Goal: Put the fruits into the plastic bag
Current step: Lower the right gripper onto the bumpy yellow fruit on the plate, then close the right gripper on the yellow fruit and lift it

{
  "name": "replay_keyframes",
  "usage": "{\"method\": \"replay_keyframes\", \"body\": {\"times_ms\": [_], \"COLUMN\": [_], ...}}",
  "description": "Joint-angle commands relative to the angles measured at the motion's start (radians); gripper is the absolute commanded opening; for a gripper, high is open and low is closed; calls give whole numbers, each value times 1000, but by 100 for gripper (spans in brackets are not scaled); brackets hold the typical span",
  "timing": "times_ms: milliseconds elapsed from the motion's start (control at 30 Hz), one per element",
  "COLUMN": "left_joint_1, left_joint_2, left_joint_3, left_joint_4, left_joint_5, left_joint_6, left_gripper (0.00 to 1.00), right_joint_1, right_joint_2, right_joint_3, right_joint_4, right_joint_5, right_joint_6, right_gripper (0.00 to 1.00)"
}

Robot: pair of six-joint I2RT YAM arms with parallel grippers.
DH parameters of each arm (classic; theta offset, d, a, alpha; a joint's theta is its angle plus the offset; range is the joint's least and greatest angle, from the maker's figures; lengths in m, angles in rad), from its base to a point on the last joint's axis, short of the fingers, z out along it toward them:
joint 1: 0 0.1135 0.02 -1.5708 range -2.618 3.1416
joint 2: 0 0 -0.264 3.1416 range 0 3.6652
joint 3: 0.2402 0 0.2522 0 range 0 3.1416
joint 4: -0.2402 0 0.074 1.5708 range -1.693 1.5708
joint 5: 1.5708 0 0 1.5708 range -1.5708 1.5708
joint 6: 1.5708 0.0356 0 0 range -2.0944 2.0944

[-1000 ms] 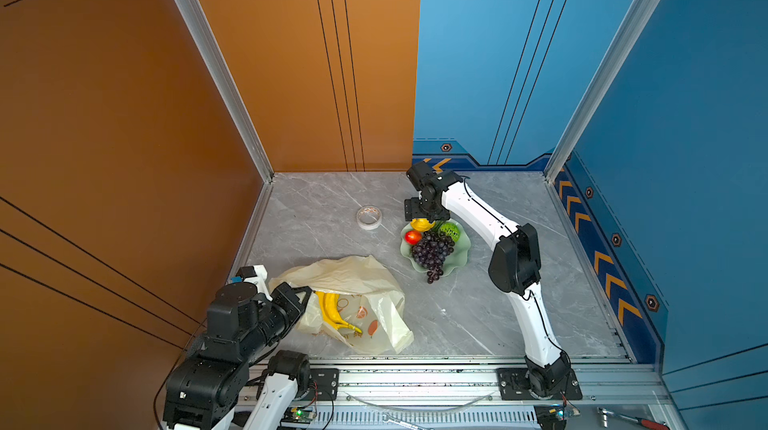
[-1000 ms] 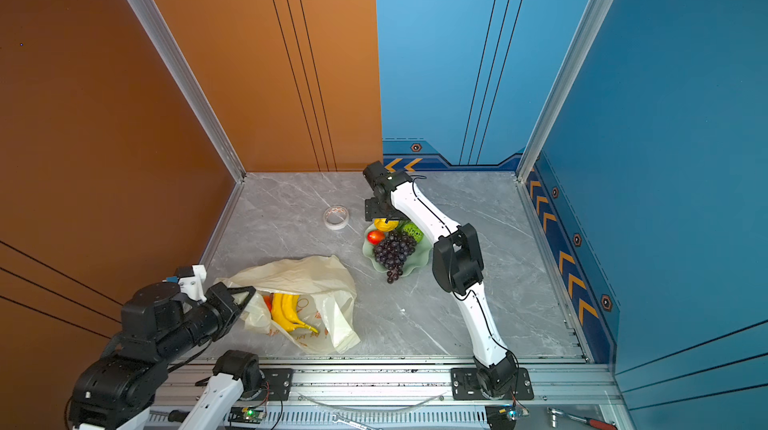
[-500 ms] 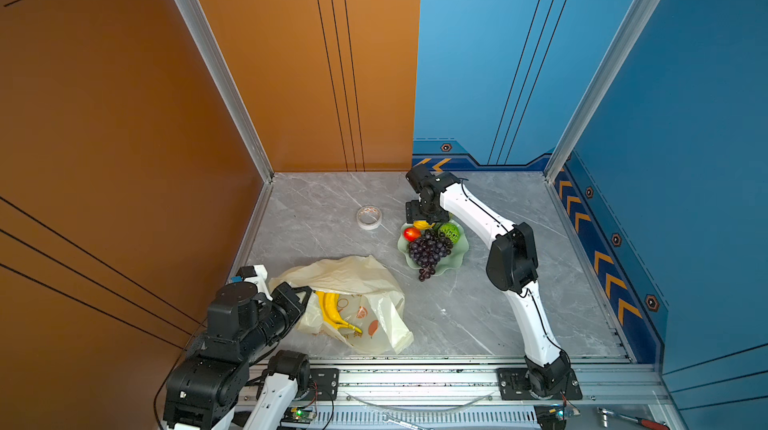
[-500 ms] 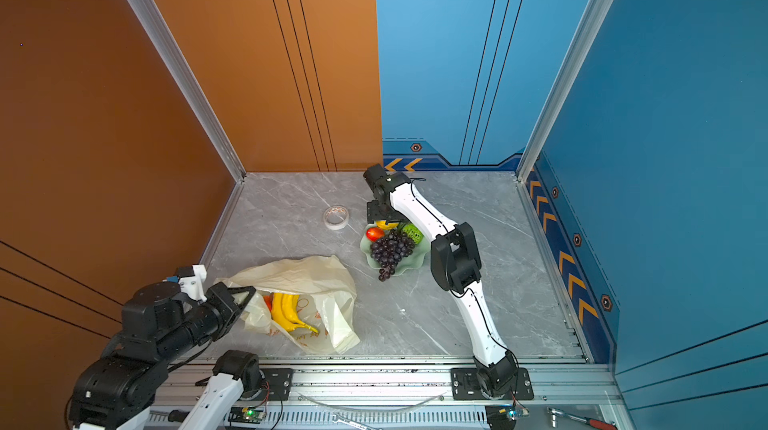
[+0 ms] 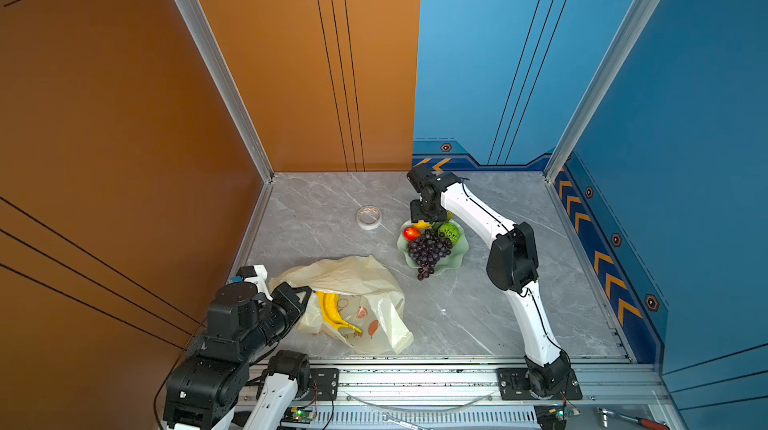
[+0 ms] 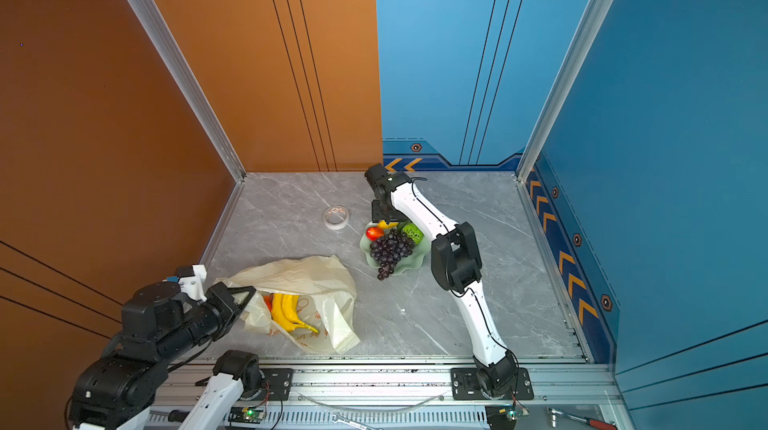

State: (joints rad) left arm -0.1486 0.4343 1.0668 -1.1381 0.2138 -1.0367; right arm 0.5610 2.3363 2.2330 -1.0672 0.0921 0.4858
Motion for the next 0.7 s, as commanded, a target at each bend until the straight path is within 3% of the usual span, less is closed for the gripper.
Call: {"method": "replay_keyframes", "body": {"times_ms": [0, 167, 667], "left_joint_1": [3, 3, 3], "left_joint_2": [0, -5, -3], "left_joint_3": [1, -1, 12], "left_joint_4": [-11, -12, -10], "left_joint_5": [-1, -2, -3], "left_joint_6": [6, 4, 9], "left_gripper": [0, 0, 0], "right_joint_1": [-6, -7, -12], "right_joint_2": [-8, -24, -128], "right_joint_3": [13, 11, 8], "right_joint_4": [-36, -36, -36], "right_joint_5": [30, 33, 49], "right_joint_6": [-7, -10, -29], "right_gripper": [62, 55, 53]}}
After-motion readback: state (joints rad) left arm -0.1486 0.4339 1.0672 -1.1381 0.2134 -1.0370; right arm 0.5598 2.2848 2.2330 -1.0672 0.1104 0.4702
